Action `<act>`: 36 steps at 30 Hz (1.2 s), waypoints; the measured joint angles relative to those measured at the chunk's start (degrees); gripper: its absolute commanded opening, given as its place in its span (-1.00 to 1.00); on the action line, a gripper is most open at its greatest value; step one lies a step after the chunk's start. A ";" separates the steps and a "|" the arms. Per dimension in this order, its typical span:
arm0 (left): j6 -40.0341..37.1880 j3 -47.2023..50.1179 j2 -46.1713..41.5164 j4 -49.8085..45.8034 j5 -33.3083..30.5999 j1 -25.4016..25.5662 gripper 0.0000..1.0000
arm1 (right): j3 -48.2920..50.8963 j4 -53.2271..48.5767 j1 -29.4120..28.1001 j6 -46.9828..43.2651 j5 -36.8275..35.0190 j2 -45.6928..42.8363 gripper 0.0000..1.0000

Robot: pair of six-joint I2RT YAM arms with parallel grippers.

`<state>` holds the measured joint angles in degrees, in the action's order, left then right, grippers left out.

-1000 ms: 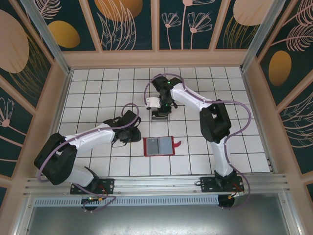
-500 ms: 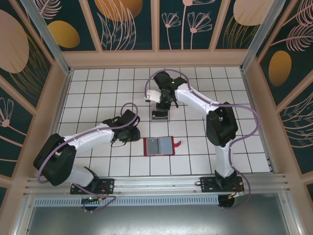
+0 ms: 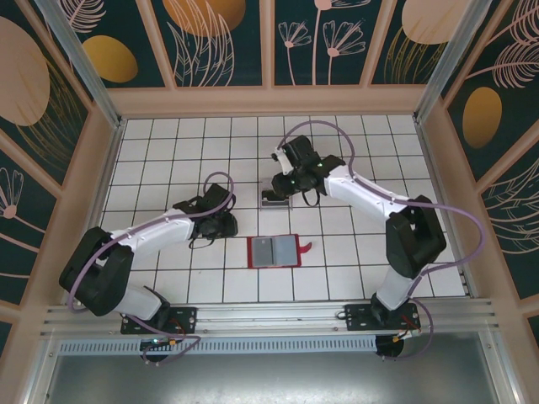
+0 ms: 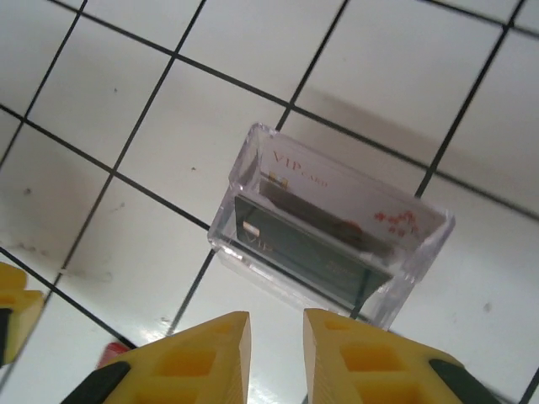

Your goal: Take the credit cards out of the card holder

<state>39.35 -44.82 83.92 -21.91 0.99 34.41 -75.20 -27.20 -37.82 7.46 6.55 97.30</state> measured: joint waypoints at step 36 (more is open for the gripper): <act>-3.34 2.58 -5.57 3.30 5.97 -14.56 -0.33 | 4.92 0.63 -20.41 36.35 7.30 7.39 -0.31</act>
<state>36.01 -42.24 78.35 -18.61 6.96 19.86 -70.28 -26.57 -58.24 43.81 13.85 104.68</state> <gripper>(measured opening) 0.334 0.337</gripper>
